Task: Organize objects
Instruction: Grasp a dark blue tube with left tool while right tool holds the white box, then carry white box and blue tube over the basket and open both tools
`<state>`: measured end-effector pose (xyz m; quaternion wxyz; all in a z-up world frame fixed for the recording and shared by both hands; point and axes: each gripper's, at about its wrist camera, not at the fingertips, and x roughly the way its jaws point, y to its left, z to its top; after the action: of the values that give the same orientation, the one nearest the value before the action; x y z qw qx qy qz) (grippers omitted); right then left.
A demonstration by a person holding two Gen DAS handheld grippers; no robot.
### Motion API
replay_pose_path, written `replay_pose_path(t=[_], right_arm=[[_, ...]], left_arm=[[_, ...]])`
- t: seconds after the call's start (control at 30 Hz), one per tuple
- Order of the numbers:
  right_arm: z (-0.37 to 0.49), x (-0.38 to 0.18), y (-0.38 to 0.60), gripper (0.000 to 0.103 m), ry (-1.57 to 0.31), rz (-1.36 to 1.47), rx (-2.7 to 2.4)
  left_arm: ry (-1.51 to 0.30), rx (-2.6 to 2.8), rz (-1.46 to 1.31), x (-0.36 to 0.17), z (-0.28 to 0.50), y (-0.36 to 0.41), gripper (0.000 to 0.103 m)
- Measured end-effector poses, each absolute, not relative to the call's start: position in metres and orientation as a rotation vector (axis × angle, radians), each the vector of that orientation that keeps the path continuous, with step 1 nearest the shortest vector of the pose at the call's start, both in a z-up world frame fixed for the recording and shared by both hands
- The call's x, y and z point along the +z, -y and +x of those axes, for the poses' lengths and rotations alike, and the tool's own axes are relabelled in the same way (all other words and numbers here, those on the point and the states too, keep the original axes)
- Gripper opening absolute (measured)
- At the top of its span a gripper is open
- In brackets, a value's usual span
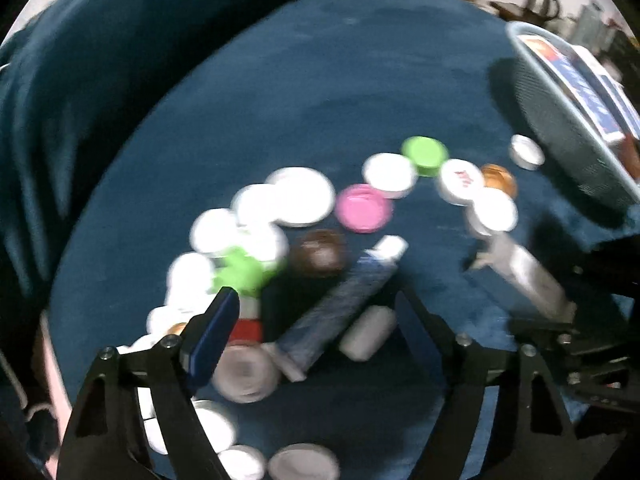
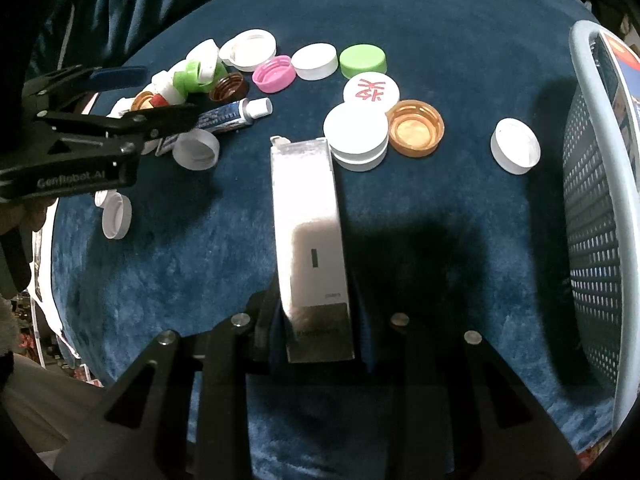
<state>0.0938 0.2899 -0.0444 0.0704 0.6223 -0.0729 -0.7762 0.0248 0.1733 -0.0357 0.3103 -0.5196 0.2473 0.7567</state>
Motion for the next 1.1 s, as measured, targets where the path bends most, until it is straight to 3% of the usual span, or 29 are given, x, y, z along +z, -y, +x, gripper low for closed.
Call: replay_pose_path(t=[0.2, 0.33, 0.43, 0.57, 0.7, 0.77, 0.87, 0.93, 0.97, 1.03, 1.1], right_arm=[[0.094, -0.047, -0.295, 0.031, 0.224, 1.870, -2.336], [0.094, -0.050, -0.297, 0.032, 0.213, 1.869, -2.343], [0.090, -0.049, -0.298, 0.032, 0.212, 1.870, -2.347], [0.101, -0.032, -0.269, 0.035, 0.213, 1.876, -2.356], [0.103, -0.031, -0.267, 0.050, 0.291, 1.862, -2.368], [0.105, -0.030, -0.268, 0.050, 0.331, 1.848, -2.402], [0.107, -0.032, -0.266, 0.050, 0.327, 1.848, -2.423], [0.107, -0.032, -0.263, 0.048, 0.296, 1.856, -2.430], [0.108, -0.032, -0.263, 0.048, 0.288, 1.857, -2.432], [0.109, -0.030, -0.264, 0.029, 0.270, 1.848, -2.463], [0.112, -0.027, -0.268, 0.029, 0.326, 1.819, -2.474]], left_arm=[[-0.572, 1.874, -1.477, -0.058, 0.017, -0.180, 0.063], [-0.380, 1.845, -1.544, -0.062, 0.001, -0.173, 0.062], [-0.373, 1.904, -1.568, -0.065, -0.009, -0.173, 0.057], [-0.267, 1.960, -1.603, -0.063, -0.023, -0.169, 0.035], [-0.129, 1.970, -1.646, -0.059, -0.036, -0.156, 0.022], [-0.064, 1.960, -1.671, -0.062, -0.040, -0.150, 0.020], [-0.155, 1.943, -1.686, -0.069, -0.027, -0.160, 0.023], [-0.270, 1.952, -1.641, -0.068, -0.021, -0.167, 0.024], [-0.255, 1.945, -1.651, -0.067, -0.022, -0.166, 0.023], [-0.157, 1.938, -1.668, -0.064, -0.027, -0.158, 0.019], [-0.107, 1.950, -1.652, -0.055, -0.030, -0.151, 0.017]])
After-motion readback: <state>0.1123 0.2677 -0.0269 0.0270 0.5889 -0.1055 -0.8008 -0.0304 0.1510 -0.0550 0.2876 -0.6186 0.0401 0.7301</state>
